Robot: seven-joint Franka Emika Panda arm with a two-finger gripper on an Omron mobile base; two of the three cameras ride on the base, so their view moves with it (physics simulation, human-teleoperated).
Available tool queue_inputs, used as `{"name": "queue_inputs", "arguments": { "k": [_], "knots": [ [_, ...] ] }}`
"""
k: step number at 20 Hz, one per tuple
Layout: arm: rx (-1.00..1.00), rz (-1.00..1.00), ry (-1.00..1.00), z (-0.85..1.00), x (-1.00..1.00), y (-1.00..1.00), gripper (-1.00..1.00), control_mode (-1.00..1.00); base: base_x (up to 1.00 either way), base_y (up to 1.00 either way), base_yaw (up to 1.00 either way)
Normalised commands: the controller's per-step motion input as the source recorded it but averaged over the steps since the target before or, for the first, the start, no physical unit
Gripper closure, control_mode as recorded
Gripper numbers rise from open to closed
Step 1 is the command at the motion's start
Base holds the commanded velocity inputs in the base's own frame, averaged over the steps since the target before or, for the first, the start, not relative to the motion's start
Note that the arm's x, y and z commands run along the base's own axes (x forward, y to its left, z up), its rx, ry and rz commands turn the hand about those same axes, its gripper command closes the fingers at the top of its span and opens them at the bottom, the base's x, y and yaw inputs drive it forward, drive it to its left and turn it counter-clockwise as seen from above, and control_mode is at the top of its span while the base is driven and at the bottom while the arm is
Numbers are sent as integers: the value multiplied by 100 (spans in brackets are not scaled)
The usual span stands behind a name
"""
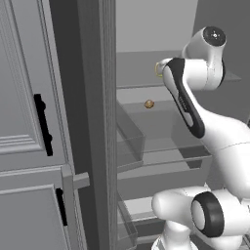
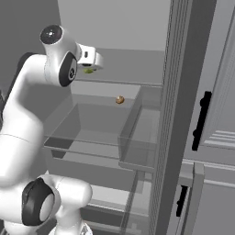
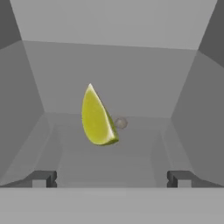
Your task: Grab a lemon wedge from the fridge and one ice cube from the ice bowl, and put them in the glass of lemonade.
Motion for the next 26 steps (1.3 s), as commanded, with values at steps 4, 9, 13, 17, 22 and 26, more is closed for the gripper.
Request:
{"name": "queue_inputs", "arguments": {
  "k": [4,9,13,17,22,26],
  "knots": [
    [0,0,5,-1,62,2,-100,-100,0,0,0],
    [0,1,11,-3,58,8,-100,-100,0,0,0],
    [0,5,17,-11,50,4,-100,-100,0,0,0],
    [0,9,11,-20,41,0,-100,-100,0,0,0],
    [0,7,4,-38,10,0,-100,-100,0,0,0],
    [-5,5,0,-54,0,19,100,-100,0,0,0]
  ]
}}
